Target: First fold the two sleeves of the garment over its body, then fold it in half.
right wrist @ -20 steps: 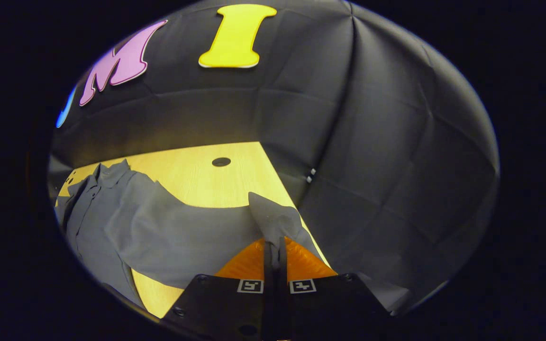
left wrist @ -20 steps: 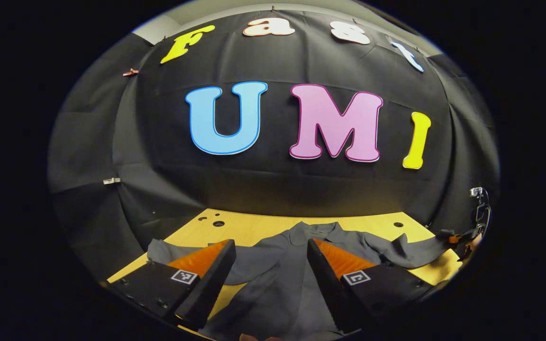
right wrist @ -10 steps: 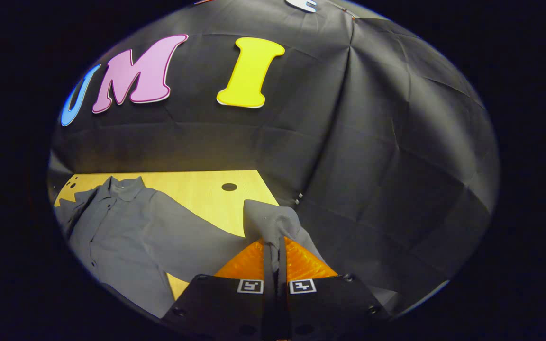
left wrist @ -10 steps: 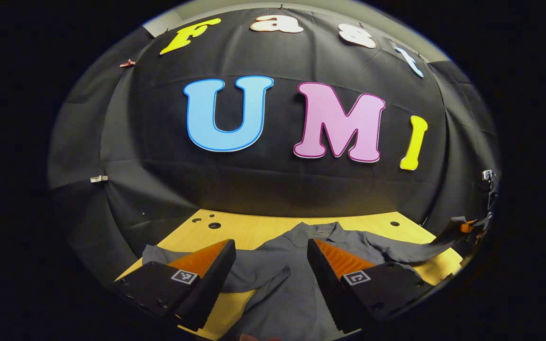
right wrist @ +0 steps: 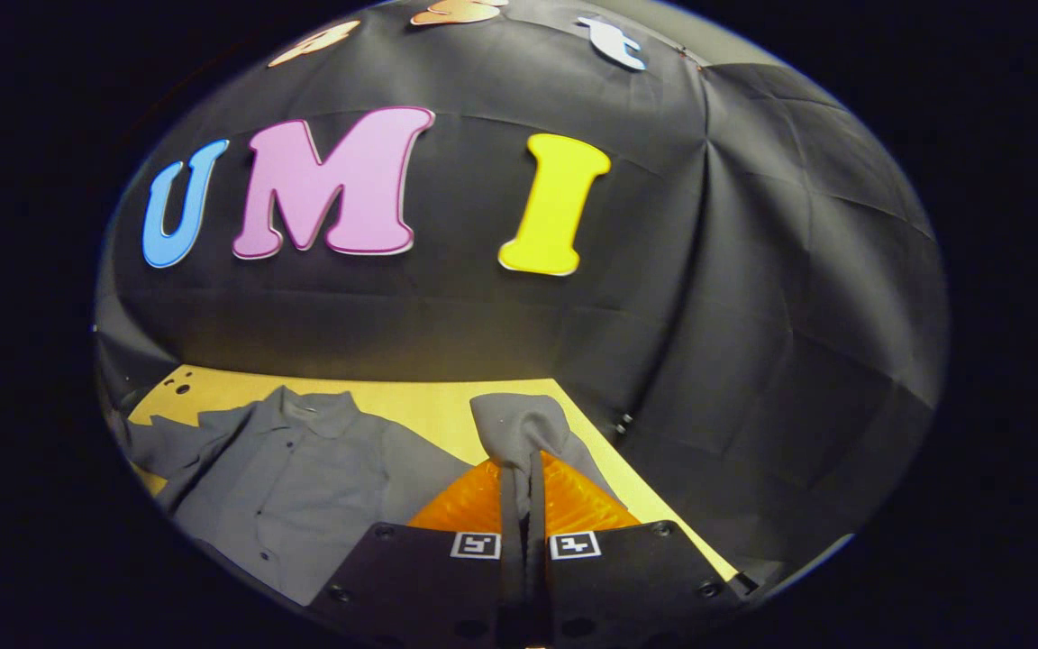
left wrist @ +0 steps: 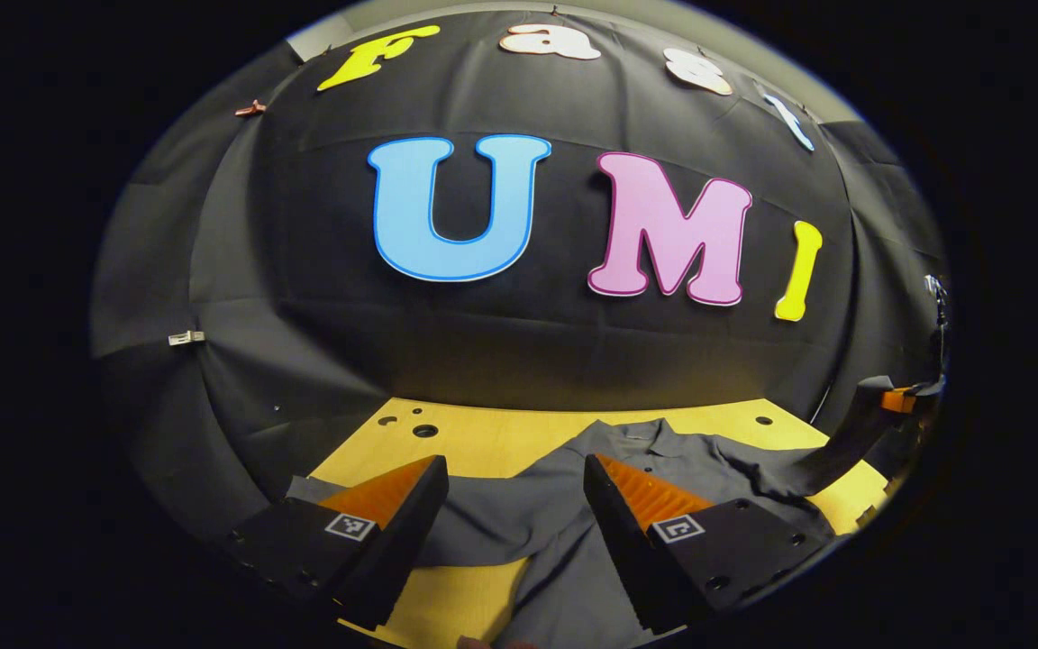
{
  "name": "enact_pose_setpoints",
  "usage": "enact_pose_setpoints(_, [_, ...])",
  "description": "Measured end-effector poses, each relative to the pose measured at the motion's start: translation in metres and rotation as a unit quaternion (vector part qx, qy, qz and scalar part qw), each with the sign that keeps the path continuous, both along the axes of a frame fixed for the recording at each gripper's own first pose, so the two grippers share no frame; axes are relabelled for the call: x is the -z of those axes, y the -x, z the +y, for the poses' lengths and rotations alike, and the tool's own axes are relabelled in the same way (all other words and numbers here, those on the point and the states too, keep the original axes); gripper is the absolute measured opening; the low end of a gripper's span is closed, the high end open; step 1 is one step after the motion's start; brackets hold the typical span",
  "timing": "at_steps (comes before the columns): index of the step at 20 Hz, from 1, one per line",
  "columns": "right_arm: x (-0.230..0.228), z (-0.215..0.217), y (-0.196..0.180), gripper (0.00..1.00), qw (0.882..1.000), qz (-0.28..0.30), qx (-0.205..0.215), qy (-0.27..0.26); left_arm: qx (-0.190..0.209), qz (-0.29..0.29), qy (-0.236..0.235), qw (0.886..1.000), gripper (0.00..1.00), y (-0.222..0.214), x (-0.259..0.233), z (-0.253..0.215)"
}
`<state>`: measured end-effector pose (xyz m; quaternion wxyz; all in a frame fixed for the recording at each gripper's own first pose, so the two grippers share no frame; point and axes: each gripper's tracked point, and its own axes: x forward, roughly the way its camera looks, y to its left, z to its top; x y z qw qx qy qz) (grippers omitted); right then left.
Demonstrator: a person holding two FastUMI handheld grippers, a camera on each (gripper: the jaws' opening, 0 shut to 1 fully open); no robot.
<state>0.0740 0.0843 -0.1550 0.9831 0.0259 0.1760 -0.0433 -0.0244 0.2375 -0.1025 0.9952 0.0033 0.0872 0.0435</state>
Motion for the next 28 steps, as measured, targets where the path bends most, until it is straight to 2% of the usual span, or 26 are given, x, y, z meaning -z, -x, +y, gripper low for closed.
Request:
enact_pose_setpoints(6, [-0.024,0.095,-0.022,0.05,0.998,-0.017,-0.058,-0.029,-0.024,0.003,0.000,1.000,0.95,-0.002,0.009,0.049])
enact_pose_setpoints(12, [-0.022,0.202,-0.036,0.05,0.989,-0.010,-0.131,-0.059,-0.067,0.016,-0.007,0.998,0.95,0.002,0.028,0.114])
enact_pose_setpoints(17, [0.016,0.269,-0.039,0.05,0.982,0.029,-0.174,-0.062,-0.101,0.035,-0.008,0.994,0.95,0.006,0.050,0.162])
enact_pose_setpoints(22, [0.073,0.320,-0.035,0.05,0.973,0.090,-0.205,-0.055,-0.116,0.057,-0.010,0.992,0.95,0.004,0.077,0.196])
enact_pose_setpoints(26, [0.107,0.347,-0.031,0.06,0.967,0.134,-0.208,-0.067,-0.136,0.084,0.003,0.987,0.95,0.003,0.109,0.221])
enact_pose_setpoints(28, [0.116,0.358,-0.026,0.10,0.962,0.154,-0.209,-0.083,-0.143,0.098,0.004,0.985,0.96,0.002,0.124,0.230])
